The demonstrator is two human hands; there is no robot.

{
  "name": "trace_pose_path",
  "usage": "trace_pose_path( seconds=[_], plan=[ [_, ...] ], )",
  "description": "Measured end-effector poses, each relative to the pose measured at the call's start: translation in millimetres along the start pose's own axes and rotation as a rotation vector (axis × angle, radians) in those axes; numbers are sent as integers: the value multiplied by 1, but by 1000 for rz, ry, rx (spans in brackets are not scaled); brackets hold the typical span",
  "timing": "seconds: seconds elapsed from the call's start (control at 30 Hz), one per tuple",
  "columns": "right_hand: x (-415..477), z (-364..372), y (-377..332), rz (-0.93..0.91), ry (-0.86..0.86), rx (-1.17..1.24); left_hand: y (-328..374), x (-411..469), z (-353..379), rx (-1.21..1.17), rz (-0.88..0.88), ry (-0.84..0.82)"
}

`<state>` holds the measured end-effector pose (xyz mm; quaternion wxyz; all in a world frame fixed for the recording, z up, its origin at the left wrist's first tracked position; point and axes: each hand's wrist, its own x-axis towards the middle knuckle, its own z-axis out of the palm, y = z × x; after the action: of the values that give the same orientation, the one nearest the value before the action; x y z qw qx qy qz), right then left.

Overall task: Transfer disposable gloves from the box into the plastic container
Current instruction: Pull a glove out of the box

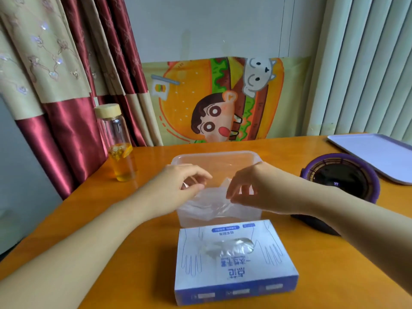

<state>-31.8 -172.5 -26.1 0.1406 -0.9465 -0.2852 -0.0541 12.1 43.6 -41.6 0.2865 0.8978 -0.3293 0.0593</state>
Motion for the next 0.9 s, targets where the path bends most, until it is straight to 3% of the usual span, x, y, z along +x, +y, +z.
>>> trace_pose_path(
  seconds=[0.07, 0.13, 0.2, 0.27, 0.5, 0.8, 0.9],
  plan=[
    [-15, 16, -8, 5, -195, -24, 3, -26, 14, -3, -13, -65],
    [-23, 35, -8, 22, -320, -82, 5, -45, 31, 60, -41, -232],
    [-26, 48, -6, 29, -346, -113, 3, -58, 48, 183, -71, -425],
    [-26, 55, -4, 46, -316, -105, -1, -67, 59, 261, -106, -519],
    [-19, 81, -10, 88, -294, -109, -8, -72, 68, 31, -135, -471],
    [-15, 69, -3, 149, -347, 33, -8, -72, 67, 98, -152, -522],
    [-15, 67, -5, 150, -273, 30, -6, -70, 66, 98, -151, -519]
  ],
)
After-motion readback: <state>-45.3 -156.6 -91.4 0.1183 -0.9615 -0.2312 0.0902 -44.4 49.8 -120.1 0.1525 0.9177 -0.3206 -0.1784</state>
